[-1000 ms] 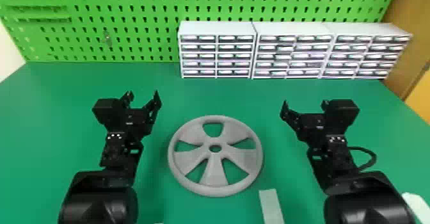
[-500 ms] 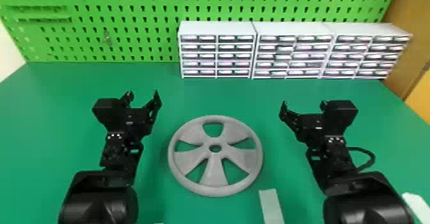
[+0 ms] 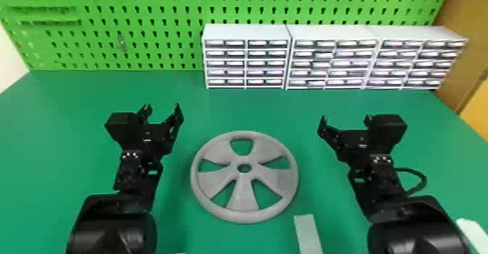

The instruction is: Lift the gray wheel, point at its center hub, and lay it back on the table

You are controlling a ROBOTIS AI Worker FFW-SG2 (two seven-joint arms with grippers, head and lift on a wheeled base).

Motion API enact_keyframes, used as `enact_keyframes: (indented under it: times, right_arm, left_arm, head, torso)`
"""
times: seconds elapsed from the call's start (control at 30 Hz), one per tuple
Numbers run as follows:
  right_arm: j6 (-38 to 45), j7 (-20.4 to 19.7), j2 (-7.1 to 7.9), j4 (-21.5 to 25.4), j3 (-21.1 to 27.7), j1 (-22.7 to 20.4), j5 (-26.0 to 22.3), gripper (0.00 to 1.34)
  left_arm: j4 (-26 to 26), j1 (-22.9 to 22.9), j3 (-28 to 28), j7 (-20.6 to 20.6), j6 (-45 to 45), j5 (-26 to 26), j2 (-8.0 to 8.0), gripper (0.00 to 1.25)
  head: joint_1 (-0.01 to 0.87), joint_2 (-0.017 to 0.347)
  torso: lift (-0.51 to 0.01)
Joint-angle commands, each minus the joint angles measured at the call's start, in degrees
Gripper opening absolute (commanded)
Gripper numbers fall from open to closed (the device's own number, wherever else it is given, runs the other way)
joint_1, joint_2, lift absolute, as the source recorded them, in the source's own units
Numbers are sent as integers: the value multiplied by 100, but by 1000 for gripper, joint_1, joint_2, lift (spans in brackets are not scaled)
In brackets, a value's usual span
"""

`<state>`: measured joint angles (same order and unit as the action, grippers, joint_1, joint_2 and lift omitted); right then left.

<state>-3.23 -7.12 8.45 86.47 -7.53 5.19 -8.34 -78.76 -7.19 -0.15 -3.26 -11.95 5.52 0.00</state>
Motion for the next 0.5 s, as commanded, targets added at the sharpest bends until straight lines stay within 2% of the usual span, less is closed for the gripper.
enact_keyframes:
  times: [0.0,0.47]
  right_arm:
    - [-2,0,7,1,14,-1,-1,1209]
    - [-2,0,7,1,14,-9,-1,1210]
  left_arm:
    - [-8,25,6,1,0,20,-15,742]
    - [1,16,-20,1,0,11,-15,742]
  head:
    - [692,48]
    - [692,48]
  torso:
    - [-96]
    - [-96]
